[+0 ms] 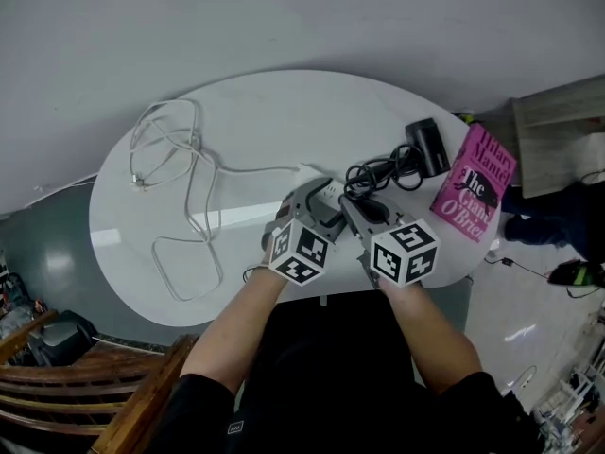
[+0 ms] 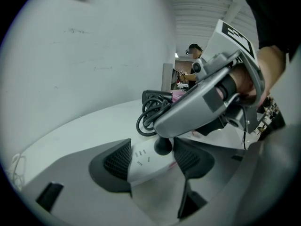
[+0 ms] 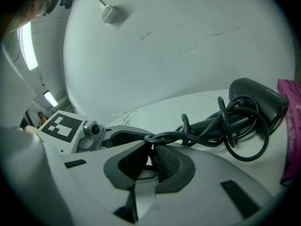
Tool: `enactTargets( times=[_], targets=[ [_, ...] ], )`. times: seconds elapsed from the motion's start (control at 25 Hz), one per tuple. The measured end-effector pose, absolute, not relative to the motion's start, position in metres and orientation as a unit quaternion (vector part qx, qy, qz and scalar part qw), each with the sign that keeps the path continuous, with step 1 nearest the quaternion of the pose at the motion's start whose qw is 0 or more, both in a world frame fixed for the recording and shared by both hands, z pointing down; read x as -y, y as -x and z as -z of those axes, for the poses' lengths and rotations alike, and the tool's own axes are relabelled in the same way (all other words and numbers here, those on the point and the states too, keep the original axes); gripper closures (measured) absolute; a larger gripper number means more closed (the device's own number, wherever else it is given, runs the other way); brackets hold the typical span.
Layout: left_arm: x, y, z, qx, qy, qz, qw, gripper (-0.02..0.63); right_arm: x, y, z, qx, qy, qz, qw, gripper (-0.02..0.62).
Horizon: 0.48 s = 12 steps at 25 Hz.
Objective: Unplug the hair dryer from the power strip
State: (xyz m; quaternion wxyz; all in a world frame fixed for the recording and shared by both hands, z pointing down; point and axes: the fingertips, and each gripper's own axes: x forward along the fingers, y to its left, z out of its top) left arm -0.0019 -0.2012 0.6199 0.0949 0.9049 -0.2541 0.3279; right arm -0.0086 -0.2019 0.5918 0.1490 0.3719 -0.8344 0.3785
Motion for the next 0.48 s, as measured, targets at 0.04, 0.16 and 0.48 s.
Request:
enactTargets(
  times=[0.04, 0.16, 0.48],
  targets=[
    [0.201, 0.002, -0.620, 0.254, -0.903, -0.333, 0.097, 0.330, 0.203, 0.009, -0.592, 0.834, -0.372, -0.379, 0.150, 0.539],
    [0.202, 0.002, -0.621, 0.254, -0.900, -0.340, 0.101, 0.330, 0.205, 0.011, -0.593, 0.833, -0.371, -0.380, 0.154, 0.540],
    [0.203, 0.003, -0.621, 0.256, -0.901, -0.335, 0.102, 0.328, 0.206, 0.016, -0.544, 0.867, -0.331, -0.362, 0.086, 0.540]
  ],
)
